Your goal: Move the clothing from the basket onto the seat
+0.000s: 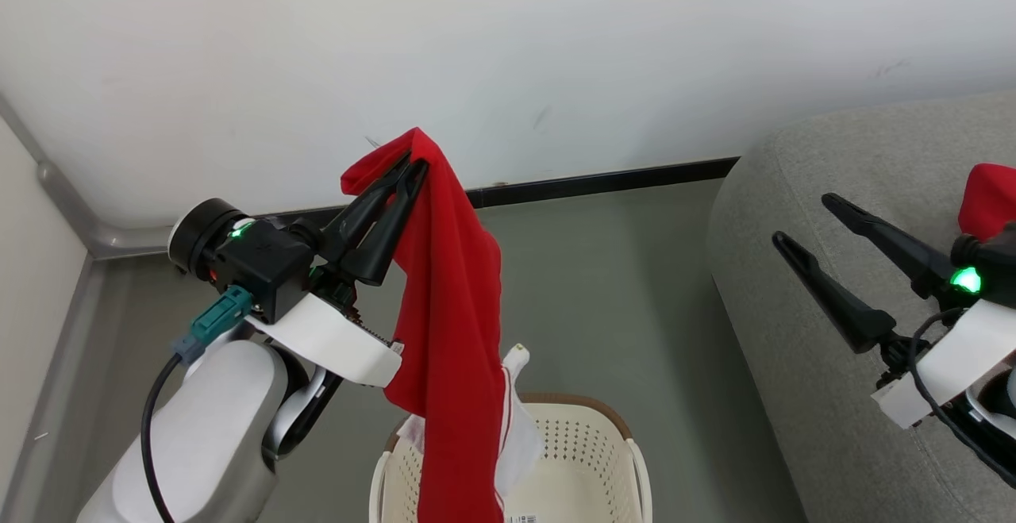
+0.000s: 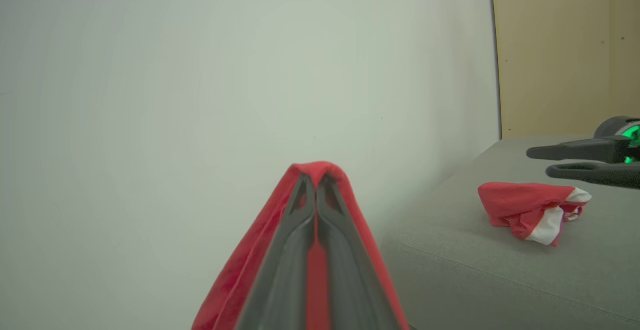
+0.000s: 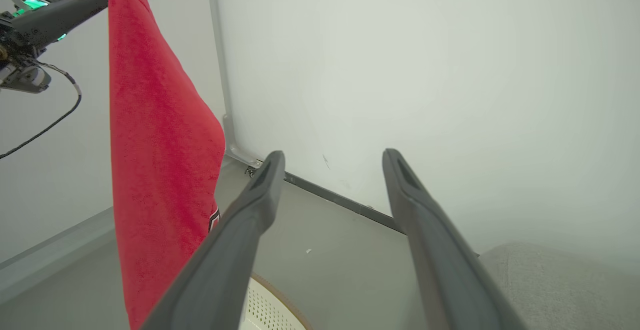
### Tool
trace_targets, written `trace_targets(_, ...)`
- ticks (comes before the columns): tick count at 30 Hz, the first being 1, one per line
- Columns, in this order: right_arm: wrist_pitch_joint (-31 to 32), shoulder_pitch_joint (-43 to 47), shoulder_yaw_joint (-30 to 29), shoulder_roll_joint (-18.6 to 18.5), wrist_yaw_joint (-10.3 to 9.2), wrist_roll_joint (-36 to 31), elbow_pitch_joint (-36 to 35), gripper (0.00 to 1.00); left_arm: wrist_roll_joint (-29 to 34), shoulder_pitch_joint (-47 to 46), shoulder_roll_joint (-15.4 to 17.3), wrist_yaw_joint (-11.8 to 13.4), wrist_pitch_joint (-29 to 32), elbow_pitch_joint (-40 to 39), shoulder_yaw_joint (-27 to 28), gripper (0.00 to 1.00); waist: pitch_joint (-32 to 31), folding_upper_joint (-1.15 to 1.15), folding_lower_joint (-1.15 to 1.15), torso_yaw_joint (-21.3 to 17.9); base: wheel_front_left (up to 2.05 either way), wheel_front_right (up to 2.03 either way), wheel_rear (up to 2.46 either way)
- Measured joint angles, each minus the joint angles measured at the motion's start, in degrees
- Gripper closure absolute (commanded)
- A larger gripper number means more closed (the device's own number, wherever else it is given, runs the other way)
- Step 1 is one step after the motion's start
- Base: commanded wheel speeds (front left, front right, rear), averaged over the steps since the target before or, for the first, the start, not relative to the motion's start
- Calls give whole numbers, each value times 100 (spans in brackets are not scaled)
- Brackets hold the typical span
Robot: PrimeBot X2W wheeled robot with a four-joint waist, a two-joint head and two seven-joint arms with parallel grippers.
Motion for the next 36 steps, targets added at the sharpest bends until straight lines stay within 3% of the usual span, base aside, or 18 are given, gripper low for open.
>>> trace_targets(15, 0, 1578, -1828, 392, 0, -512, -235, 0, -63, 121, 68, 67, 5, 94, 104, 100, -85, 0, 0, -232, 0, 0, 0)
trace_targets(23, 0, 2149, -2182, 656, 0, -769, -520, 0, -70, 214, 124, 67, 5, 142, 124, 100, -124, 0, 0, -318, 0, 0, 0)
trace_targets(36, 0, 2502, -2103, 832, 0, -1011, -922, 0, -62, 207, 41, 196, 58, 176, 125, 100, -95, 0, 0, -247, 0, 0, 0)
